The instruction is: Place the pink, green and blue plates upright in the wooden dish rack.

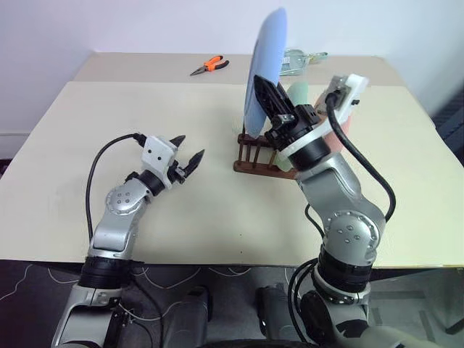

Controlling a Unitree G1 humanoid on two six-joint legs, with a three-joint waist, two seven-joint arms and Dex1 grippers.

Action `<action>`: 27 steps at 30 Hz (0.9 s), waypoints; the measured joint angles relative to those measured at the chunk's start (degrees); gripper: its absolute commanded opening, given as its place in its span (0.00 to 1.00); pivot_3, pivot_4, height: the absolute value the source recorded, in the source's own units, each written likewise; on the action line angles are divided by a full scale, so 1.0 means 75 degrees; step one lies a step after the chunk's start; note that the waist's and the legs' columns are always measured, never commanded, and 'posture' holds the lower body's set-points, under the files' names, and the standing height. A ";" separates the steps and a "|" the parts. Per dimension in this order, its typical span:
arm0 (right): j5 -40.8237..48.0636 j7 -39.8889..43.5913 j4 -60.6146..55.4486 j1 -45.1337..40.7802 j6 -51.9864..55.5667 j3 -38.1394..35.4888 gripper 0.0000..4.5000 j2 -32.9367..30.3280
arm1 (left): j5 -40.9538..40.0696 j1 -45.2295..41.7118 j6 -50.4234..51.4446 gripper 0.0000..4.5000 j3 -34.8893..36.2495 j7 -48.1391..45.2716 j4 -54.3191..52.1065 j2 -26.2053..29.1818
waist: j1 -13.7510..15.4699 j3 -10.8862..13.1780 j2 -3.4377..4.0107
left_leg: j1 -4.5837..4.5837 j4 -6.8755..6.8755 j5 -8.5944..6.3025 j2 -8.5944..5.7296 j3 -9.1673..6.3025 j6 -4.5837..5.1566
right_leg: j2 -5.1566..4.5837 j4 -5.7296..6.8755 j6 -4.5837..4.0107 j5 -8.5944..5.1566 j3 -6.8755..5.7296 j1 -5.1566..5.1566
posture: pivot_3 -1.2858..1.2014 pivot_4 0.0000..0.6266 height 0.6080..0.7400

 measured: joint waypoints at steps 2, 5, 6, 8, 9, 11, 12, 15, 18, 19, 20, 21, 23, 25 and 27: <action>0.0100 -0.0200 0.0000 0.0101 0.0086 0.0030 0.00 0.0004 | -0.0100 0.0091 0.0076 0.66 -0.0021 -0.0246 -0.0143 0.0004 | -0.0024 0.0001 0.0002 | 0.0000 0.0003 0.0001 -0.0001 0.0002 0.0000 | 0.0000 0.0000 0.0000 0.0000 0.0000 0.0003 | 0.52 0.24 1.00; 0.0200 -0.0407 0.0000 0.0161 0.0154 0.0038 0.00 -0.0027 | -0.0198 0.0197 0.0280 0.66 -0.0024 -0.0485 -0.0231 0.0013 | -0.0073 0.0000 0.0002 | 0.0000 0.0008 0.0002 -0.0002 0.0002 0.0002 | 0.0001 0.0000 0.0001 0.0000 0.0000 0.0006 | 0.52 0.24 1.00; 0.0222 -0.0454 0.0000 0.0161 0.0177 0.0047 0.00 -0.0050 | -0.0241 0.0202 0.0357 0.66 -0.0023 -0.0553 -0.0283 0.0024 | -0.0079 0.0000 0.0002 | 0.0000 0.0008 0.0002 -0.0002 0.0001 0.0002 | 0.0002 0.0000 0.0000 0.0001 0.0000 0.0007 | 0.52 0.24 1.00; 0.0312 -0.0608 0.0009 0.0156 0.0263 0.0044 0.00 -0.0068 | -0.0435 0.0281 0.0591 0.66 -0.0022 -0.0771 -0.0489 0.0103 | -0.0100 0.0000 0.0002 | 0.0000 0.0008 0.0002 -0.0002 0.0001 0.0002 | 0.0002 -0.0001 0.0001 0.0000 0.0000 0.0007 | 0.52 0.24 1.00; 0.0367 -0.0704 0.0045 0.0151 0.0347 0.0029 0.00 -0.0074 | -0.0559 0.0371 0.0730 0.66 -0.0023 -0.0906 -0.0652 0.0162 | -0.0112 0.0000 0.0002 | 0.0000 0.0008 0.0002 -0.0001 0.0001 0.0002 | 0.0001 -0.0001 0.0001 0.0000 0.0000 0.0008 | 0.52 0.24 1.00; 0.0486 -0.0851 0.0176 0.0147 0.0474 0.0001 0.00 -0.0099 | -0.0711 0.0484 0.0942 0.66 -0.0044 -0.1084 -0.0867 0.0168 | -0.0123 0.0001 0.0004 | 0.0000 0.0008 0.0002 0.0000 0.0001 0.0002 | 0.0002 0.0000 0.0000 0.0000 0.0000 0.0007 | 0.52 0.24 1.00; 0.0529 -0.0905 0.0239 0.0137 0.0548 -0.0006 0.00 -0.0113 | -0.0752 0.0502 0.1035 0.66 -0.0049 -0.1119 -0.0943 0.0169 | -0.0123 0.0002 0.0005 | 0.0000 0.0008 0.0002 0.0001 -0.0001 0.0002 | 0.0005 0.0000 0.0000 0.0000 0.0000 0.0007 | 0.52 0.24 1.00; 0.0672 -0.1031 0.0583 -0.0035 0.0681 -0.0126 0.00 -0.0159 | -0.0793 0.0508 0.1193 0.66 -0.0050 -0.1166 -0.1045 0.0170 | -0.0120 0.0002 0.0004 | 0.0001 0.0009 0.0003 0.0001 0.0000 0.0003 | 0.0005 0.0000 0.0000 0.0000 0.0000 0.0008 | 0.52 0.24 1.00; 0.0809 -0.1082 0.0812 -0.0150 0.0748 -0.0203 0.00 -0.0259 | -0.0788 0.0522 0.1225 0.66 -0.0045 -0.1158 -0.1049 0.0168 | -0.0119 0.0002 0.0004 | 0.0001 0.0009 0.0003 0.0001 0.0000 0.0003 | 0.0005 -0.0002 0.0000 0.0000 0.0000 0.0008 | 0.52 0.24 1.00; 0.0810 -0.1059 0.1023 -0.0309 0.0808 -0.0223 0.00 -0.0373 | -0.0776 0.0525 0.1225 0.66 -0.0045 -0.1141 -0.1049 0.0160 | -0.0123 0.0002 0.0005 | 0.0001 0.0010 0.0003 0.0000 0.0002 0.0003 | 0.0005 -0.0002 0.0000 0.0000 0.0001 0.0008 | 0.52 0.24 1.00; 0.0805 -0.1012 0.1311 -0.0533 0.0888 -0.0230 0.08 -0.0540 | -0.0757 0.0525 0.1222 0.67 -0.0049 -0.1123 -0.1051 0.0137 | -0.0127 0.0002 0.0006 | 0.0001 0.0012 0.0004 0.0000 0.0006 0.0004 | 0.0006 -0.0002 0.0000 0.0000 0.0002 0.0008 | 0.52 0.24 1.00; 0.0796 -0.0963 0.1539 -0.0729 0.0925 -0.0242 0.17 -0.0684 | -0.0740 0.0528 0.1222 0.67 -0.0054 -0.1112 -0.1051 0.0131 | -0.0124 0.0002 0.0006 | 0.0001 0.0012 0.0005 0.0001 0.0005 0.0006 | 0.0007 -0.0002 0.0000 0.0000 0.0002 0.0008 | 0.52 0.24 1.00; 0.0777 -0.0888 0.1809 -0.0966 0.0963 -0.0256 0.37 -0.0853 | -0.0696 0.0531 0.1221 0.67 -0.0052 -0.1069 -0.1050 0.0128 | -0.0122 0.0002 0.0006 | 0.0001 0.0010 0.0005 0.0003 0.0003 0.0006 | 0.0009 -0.0002 0.0000 0.0000 0.0001 0.0008 | 0.52 0.24 1.00; 0.0697 -0.0826 0.2022 -0.1055 0.0976 -0.0231 0.60 -0.0934 | -0.0653 0.0532 0.1219 0.67 -0.0053 -0.1045 -0.1050 0.0110 | -0.0121 0.0002 0.0005 | 0.0000 0.0008 0.0005 0.0003 0.0003 0.0006 | 0.0009 -0.0002 0.0000 0.0000 0.0002 0.0008 | 0.52 0.24 1.00; 0.0522 -0.0744 0.2178 -0.1105 0.0971 -0.0106 0.85 -0.1050 | -0.0636 0.0532 0.1213 0.67 -0.0053 -0.1029 -0.1050 0.0089 | -0.0120 0.0002 0.0006 | 0.0000 0.0009 0.0005 0.0002 0.0004 0.0006 | 0.0009 -0.0002 0.0000 0.0000 0.0002 0.0008 | 0.52 0.24 1.00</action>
